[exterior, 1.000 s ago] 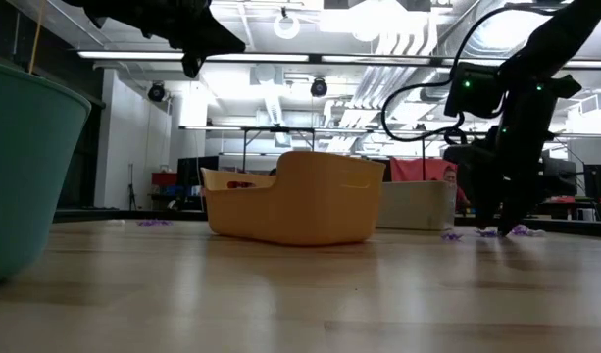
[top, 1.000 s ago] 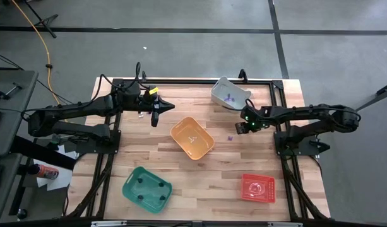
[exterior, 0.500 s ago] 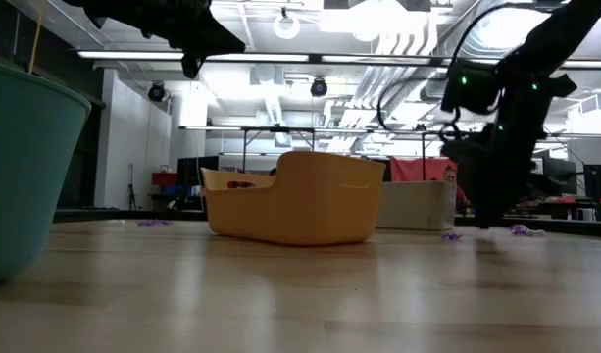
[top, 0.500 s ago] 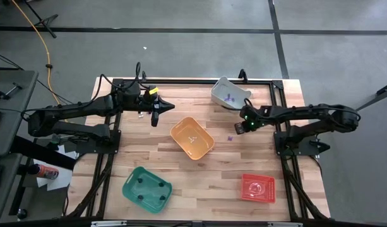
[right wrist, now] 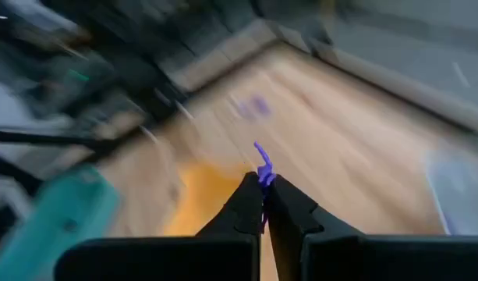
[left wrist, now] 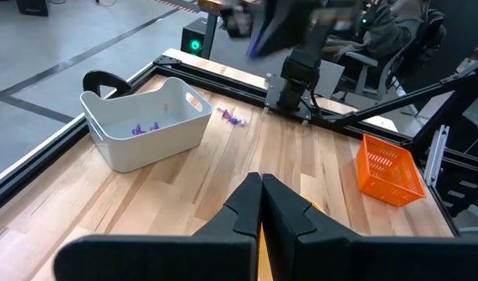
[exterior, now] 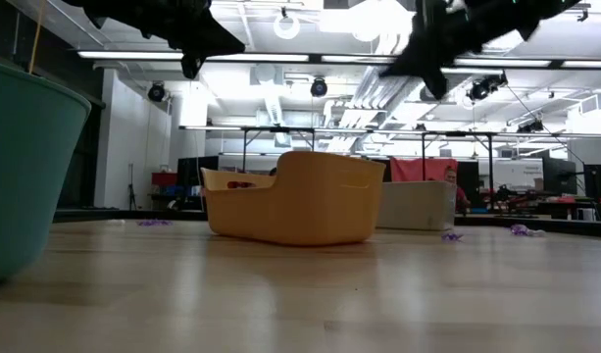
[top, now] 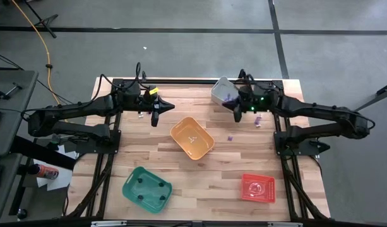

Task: Sort Halloween decoration
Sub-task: Put the purple spider toy into the orange bin

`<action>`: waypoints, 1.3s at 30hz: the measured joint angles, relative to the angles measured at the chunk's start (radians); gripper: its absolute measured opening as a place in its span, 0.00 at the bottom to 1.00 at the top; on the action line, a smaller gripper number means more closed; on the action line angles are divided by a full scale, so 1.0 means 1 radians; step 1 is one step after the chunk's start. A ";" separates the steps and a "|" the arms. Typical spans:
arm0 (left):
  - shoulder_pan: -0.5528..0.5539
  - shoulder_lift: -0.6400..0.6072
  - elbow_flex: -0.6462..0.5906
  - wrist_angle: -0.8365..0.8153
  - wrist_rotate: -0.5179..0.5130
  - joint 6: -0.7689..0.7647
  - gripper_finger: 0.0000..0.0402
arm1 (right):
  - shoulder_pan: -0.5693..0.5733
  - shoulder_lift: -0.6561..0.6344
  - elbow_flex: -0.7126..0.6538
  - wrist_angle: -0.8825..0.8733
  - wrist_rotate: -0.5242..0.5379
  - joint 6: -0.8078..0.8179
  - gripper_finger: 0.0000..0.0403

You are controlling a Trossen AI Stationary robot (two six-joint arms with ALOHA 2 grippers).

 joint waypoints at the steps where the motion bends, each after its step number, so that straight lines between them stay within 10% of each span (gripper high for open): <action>1: 0.000 0.000 0.000 0.000 0.000 -0.002 0.00 | 0.008 0.000 0.011 0.053 -0.017 -0.033 0.00; 21: 0.000 0.000 0.000 0.001 0.000 -0.008 0.00 | 0.086 0.018 0.043 0.252 -0.072 -0.170 0.00; 27: 0.000 0.000 0.000 0.000 0.000 -0.008 0.00 | 0.123 0.023 0.043 0.134 -0.348 0.060 0.00; 34: -0.001 0.000 0.000 -0.045 0.001 -0.071 0.00 | 0.459 0.021 0.042 -0.237 -0.462 0.467 0.00; 39: -0.001 0.000 0.000 -0.066 0.001 -0.077 0.00 | 0.818 0.021 0.028 -0.301 -0.320 0.842 0.00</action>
